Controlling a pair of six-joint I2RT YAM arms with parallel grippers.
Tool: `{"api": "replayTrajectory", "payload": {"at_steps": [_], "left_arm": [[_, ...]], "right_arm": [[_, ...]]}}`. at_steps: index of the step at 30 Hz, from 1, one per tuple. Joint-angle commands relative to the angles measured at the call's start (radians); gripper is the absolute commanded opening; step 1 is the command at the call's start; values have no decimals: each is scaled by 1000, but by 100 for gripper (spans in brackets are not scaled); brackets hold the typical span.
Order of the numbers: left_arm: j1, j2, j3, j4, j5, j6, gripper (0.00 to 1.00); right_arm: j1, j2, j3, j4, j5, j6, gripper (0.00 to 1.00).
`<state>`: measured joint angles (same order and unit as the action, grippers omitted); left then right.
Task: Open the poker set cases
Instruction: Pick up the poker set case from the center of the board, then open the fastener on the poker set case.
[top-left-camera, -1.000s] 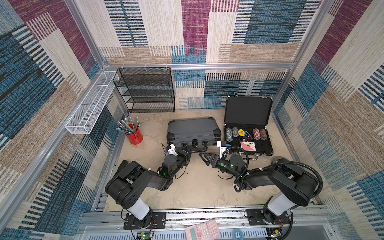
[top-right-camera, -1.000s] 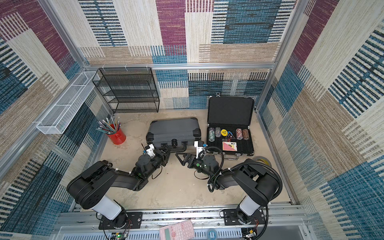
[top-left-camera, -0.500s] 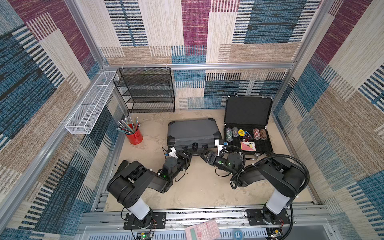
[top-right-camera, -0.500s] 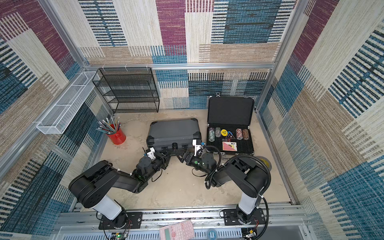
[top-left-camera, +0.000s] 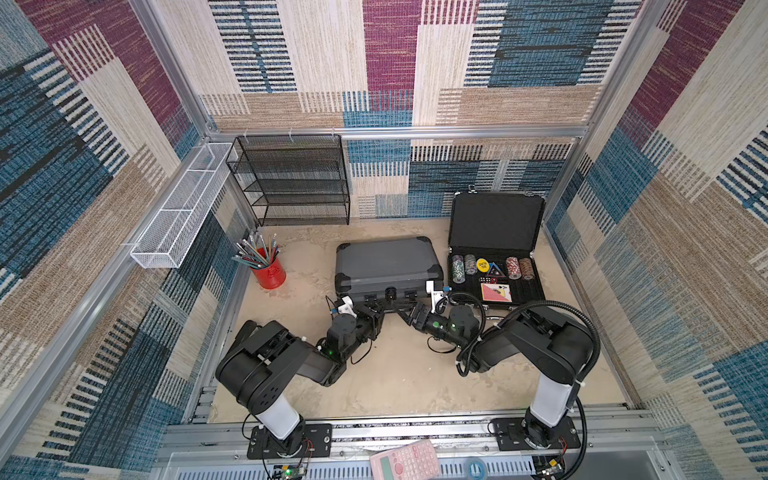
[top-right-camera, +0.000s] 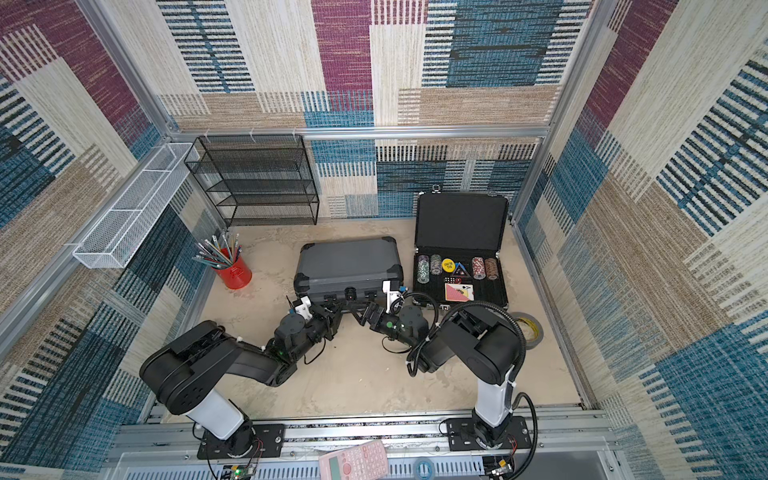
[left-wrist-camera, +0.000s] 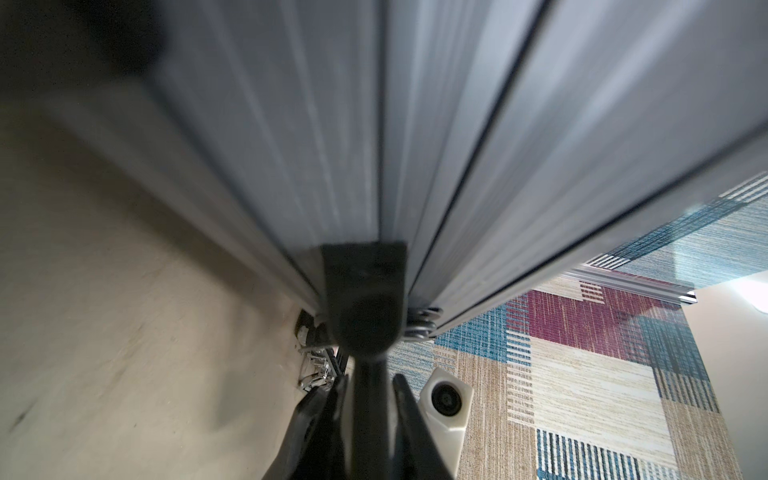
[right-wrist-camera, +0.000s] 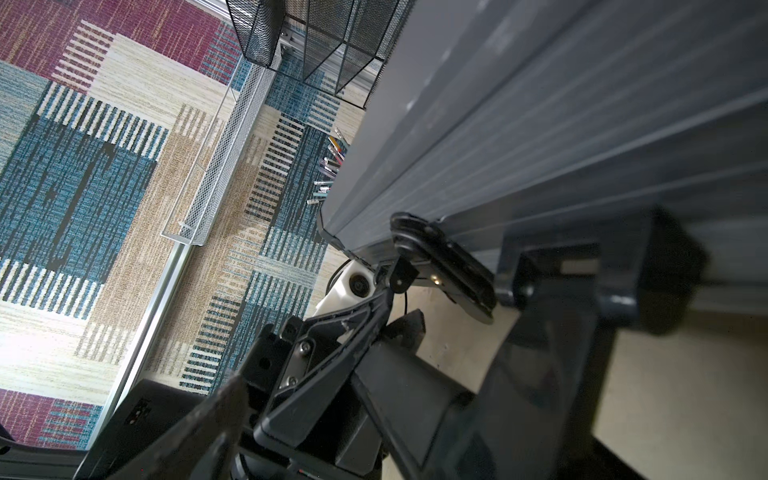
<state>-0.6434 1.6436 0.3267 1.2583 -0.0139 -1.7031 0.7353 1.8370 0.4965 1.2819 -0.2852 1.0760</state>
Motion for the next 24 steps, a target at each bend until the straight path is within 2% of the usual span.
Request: {"api": "replayTrajectory", "payload": {"at_steps": [1, 9, 24], "left_arm": [[-2, -8, 26, 152, 11, 4, 0], [-9, 2, 34, 152, 15, -9, 0], [-12, 10, 32, 152, 13, -17, 0]], "right_arm": [[0, 19, 23, 52, -15, 7, 99], [-7, 100, 51, 142, -38, 63, 100], [-18, 132, 78, 187, -48, 93, 100]]}}
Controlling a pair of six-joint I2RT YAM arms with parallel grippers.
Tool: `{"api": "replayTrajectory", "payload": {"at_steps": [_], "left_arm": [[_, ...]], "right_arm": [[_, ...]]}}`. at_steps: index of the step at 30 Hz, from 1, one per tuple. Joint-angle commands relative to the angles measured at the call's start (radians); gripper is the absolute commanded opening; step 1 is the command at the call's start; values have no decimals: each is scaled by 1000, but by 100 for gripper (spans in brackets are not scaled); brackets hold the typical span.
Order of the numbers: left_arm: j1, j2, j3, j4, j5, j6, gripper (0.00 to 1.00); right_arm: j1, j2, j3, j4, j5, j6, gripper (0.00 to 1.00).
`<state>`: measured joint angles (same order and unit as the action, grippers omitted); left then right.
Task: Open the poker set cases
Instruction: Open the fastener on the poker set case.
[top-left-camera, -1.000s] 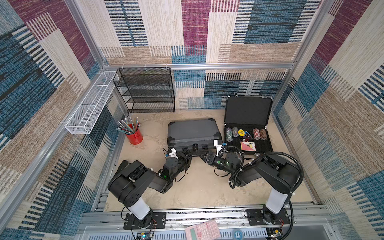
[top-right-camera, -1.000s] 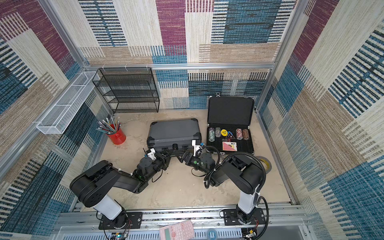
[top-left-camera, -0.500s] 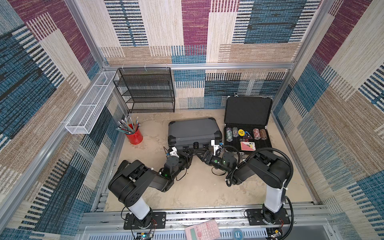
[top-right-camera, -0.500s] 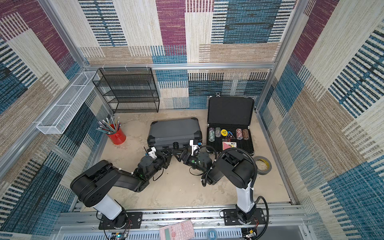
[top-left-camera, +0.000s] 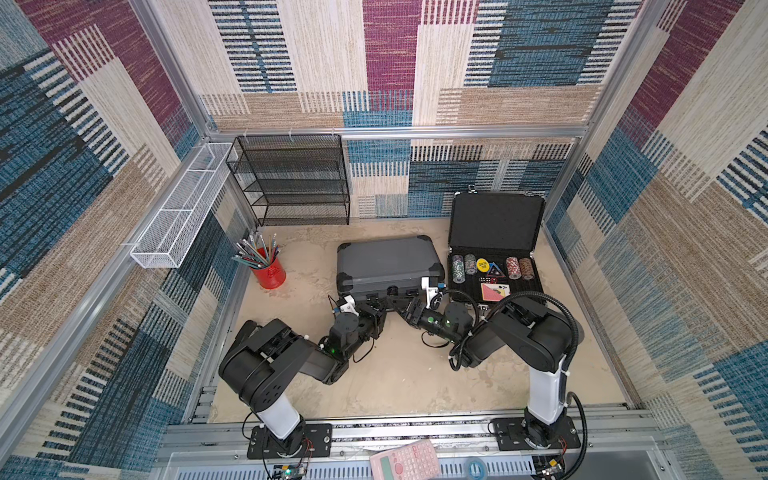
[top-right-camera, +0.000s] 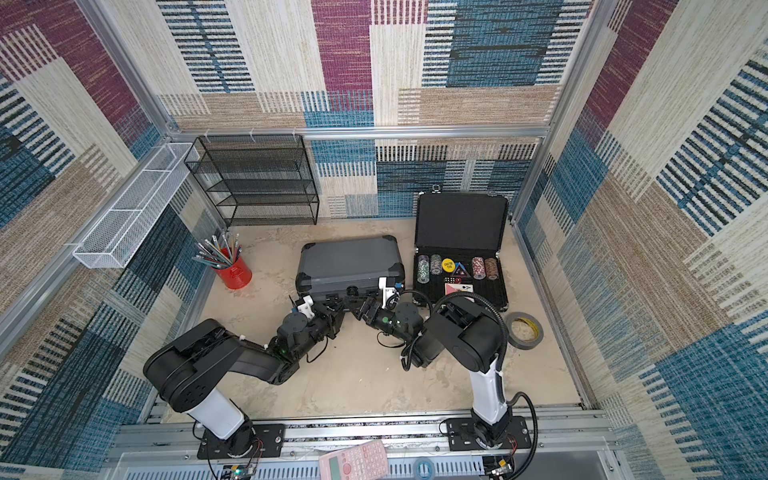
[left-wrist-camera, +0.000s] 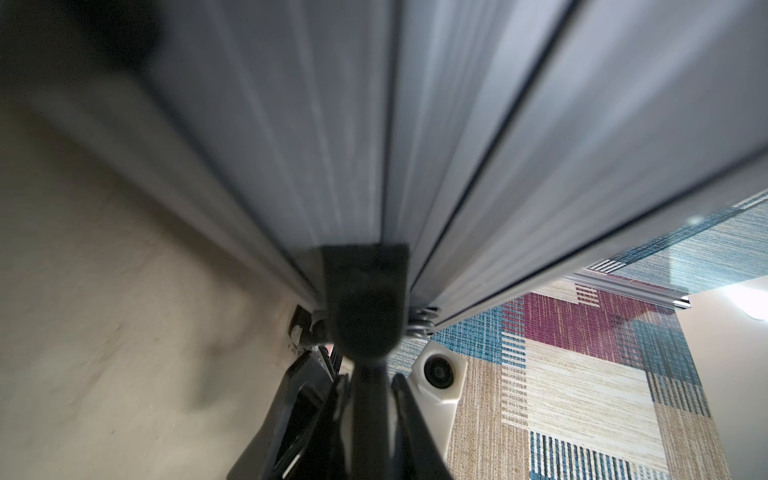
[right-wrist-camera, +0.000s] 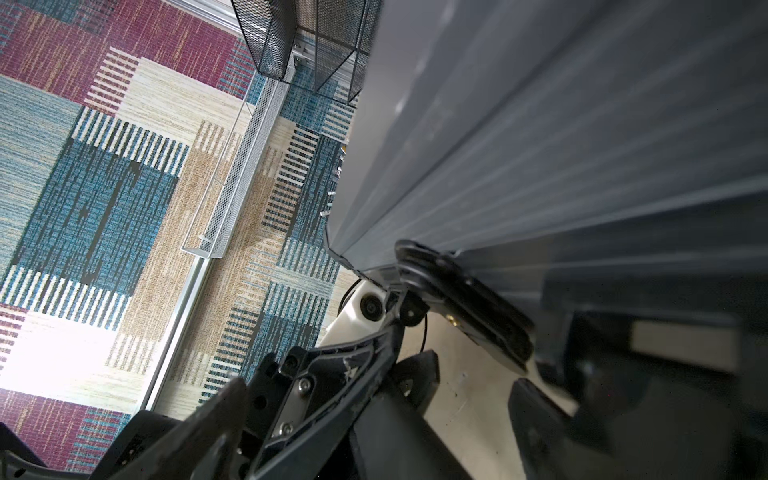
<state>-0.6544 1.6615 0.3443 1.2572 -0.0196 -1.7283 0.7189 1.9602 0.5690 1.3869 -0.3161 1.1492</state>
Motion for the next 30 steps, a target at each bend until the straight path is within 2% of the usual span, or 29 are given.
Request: {"api": "replayTrajectory", "payload": {"at_steps": [1, 18, 30], "left_arm": [[-1, -8, 16, 153, 18, 8, 0], [-4, 13, 21, 153, 20, 1, 0], [-5, 18, 19, 153, 19, -6, 0]], "right_arm": [[-3, 12, 6, 81, -13, 19, 100], [-13, 57, 45, 154, -44, 53, 100], [-28, 71, 22, 272, -49, 104, 99]]}}
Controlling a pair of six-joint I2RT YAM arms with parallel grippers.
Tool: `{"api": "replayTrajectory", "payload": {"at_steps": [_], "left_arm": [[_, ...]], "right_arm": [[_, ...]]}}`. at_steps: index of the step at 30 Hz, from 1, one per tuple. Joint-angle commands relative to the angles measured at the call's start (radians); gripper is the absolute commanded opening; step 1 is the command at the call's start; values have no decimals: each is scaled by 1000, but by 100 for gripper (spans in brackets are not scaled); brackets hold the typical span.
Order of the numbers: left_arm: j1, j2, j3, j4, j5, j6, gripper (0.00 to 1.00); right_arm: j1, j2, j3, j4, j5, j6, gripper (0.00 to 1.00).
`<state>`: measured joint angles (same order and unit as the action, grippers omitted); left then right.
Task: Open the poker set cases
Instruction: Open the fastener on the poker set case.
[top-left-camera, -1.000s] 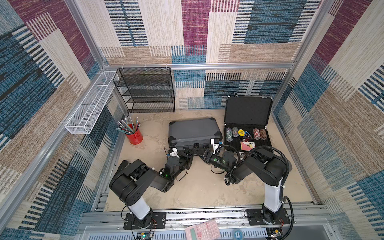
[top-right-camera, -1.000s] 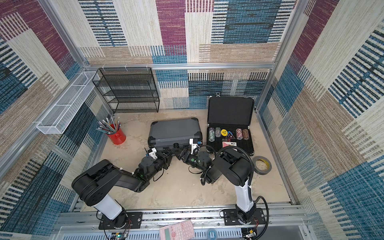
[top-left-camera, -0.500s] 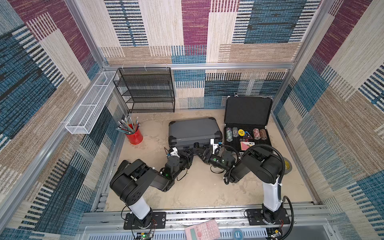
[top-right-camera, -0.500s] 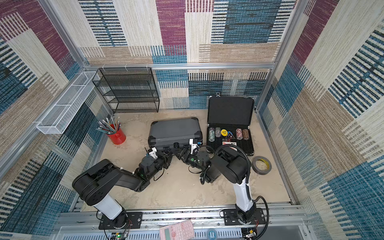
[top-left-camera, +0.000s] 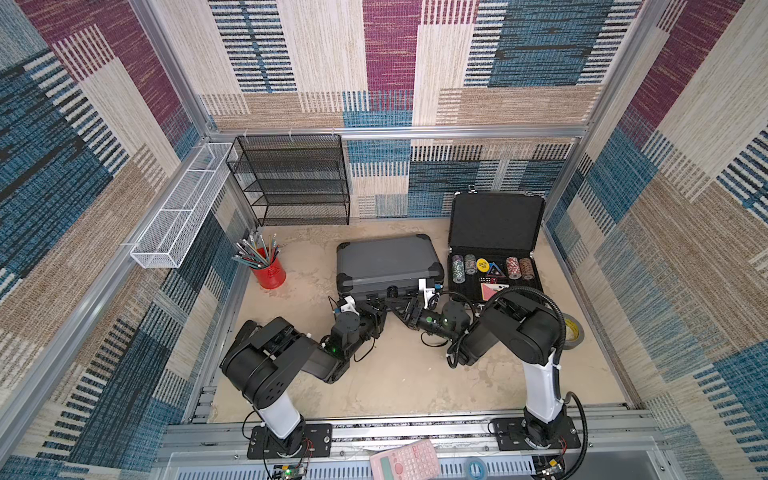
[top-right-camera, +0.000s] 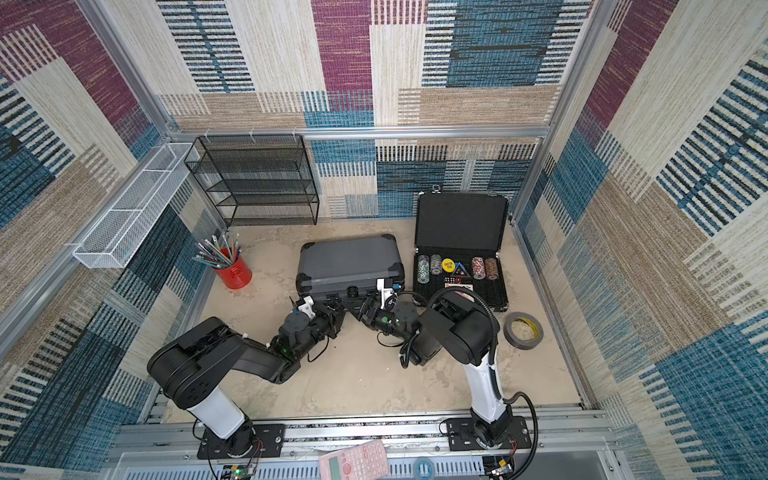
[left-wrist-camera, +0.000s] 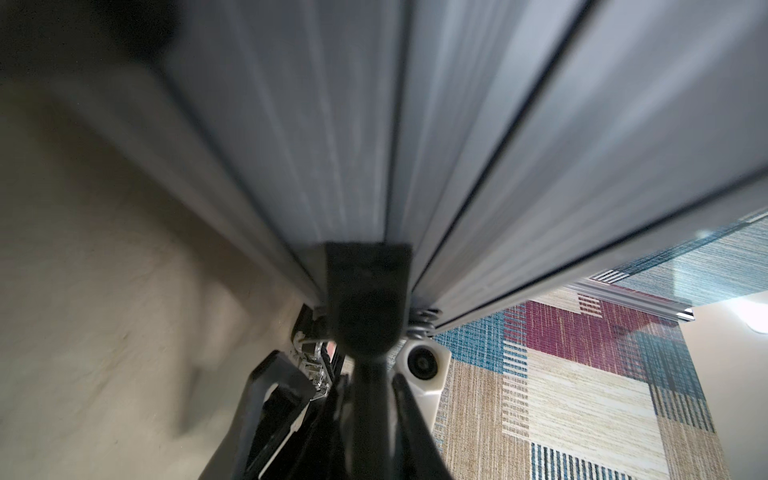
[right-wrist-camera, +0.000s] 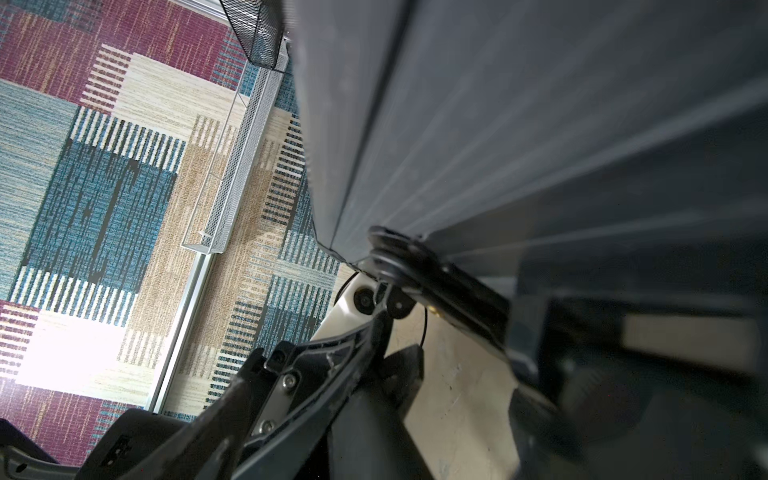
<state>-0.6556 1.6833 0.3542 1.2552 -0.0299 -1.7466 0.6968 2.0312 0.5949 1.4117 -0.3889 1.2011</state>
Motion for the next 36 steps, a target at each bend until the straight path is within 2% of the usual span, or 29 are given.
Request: {"api": "replayTrajectory", "payload": {"at_steps": [1, 14, 24, 27, 31, 36], "left_arm": [[-3, -3, 9, 157, 31, 11, 0], [-4, -7, 2, 156, 24, -1, 0], [-4, -10, 7, 156, 27, -2, 0], [-4, -10, 17, 157, 31, -4, 0], [-11, -11, 31, 157, 34, -15, 0], [-22, -12, 53, 155, 36, -22, 0]], "right_arm": [[-7, -3, -7, 243, 29, 49, 99], [-24, 5, -32, 352, 71, 86, 98], [-26, -119, -81, 255, 100, 3, 99], [-26, -98, -65, 240, 91, 24, 99], [-26, -45, -70, 311, 104, 67, 99], [-24, -58, -79, 303, 130, 60, 100]]}}
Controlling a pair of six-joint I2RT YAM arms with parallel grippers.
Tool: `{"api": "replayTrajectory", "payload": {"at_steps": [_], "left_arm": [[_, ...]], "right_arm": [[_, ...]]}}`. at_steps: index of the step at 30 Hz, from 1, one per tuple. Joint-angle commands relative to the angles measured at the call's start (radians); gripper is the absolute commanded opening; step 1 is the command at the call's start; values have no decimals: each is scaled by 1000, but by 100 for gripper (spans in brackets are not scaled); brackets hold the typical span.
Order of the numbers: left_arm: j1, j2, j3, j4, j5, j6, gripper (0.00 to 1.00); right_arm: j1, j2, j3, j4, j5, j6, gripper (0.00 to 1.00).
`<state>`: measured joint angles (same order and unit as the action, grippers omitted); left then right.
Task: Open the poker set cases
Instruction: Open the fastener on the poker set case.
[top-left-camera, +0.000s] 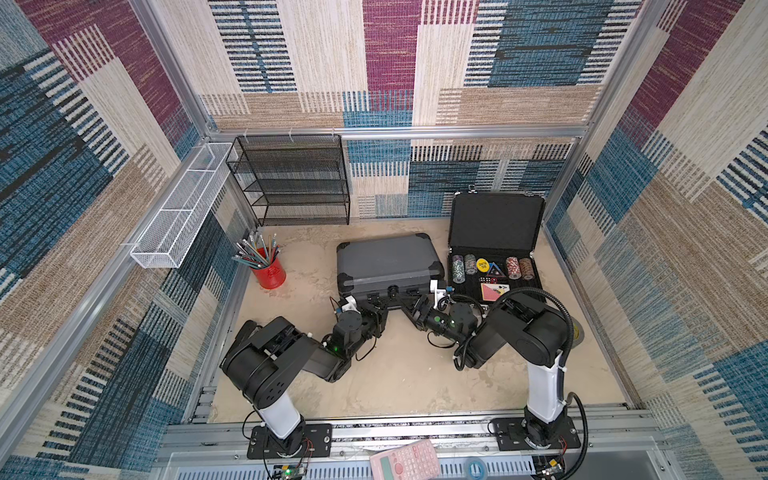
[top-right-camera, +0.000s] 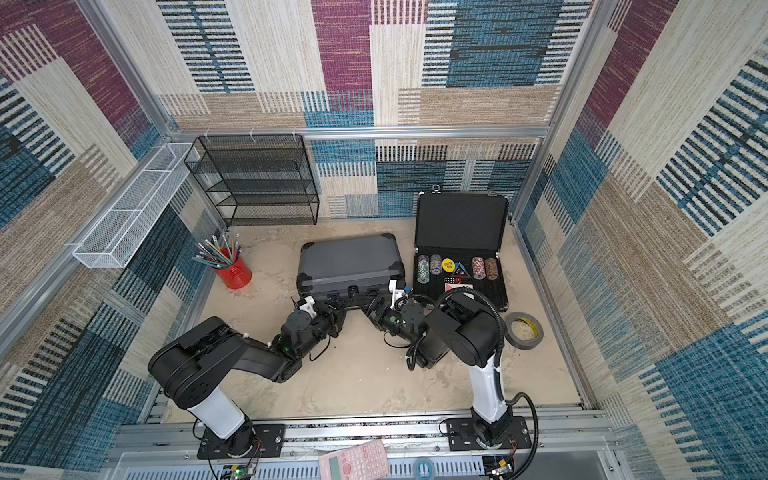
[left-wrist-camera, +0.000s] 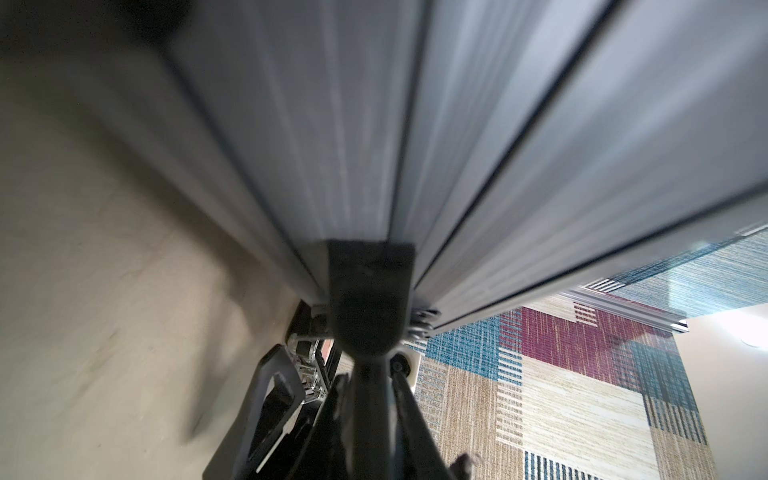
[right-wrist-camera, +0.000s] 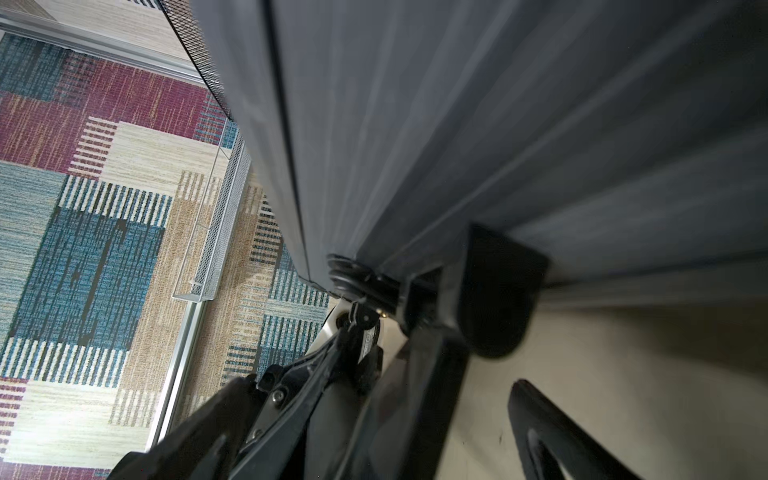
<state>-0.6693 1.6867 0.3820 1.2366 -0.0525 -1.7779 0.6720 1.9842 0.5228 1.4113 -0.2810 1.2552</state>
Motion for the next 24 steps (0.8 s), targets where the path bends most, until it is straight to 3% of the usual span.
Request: {"api": "replayTrajectory", "payload": {"at_steps": [1, 24], "left_arm": [[-13, -13, 29, 174, 58, 7, 0], [-84, -3, 77, 173, 12, -31, 0]], "right_arm": [[1, -21, -11, 296, 31, -1, 100], [13, -29, -1, 416, 115, 65, 100]]}}
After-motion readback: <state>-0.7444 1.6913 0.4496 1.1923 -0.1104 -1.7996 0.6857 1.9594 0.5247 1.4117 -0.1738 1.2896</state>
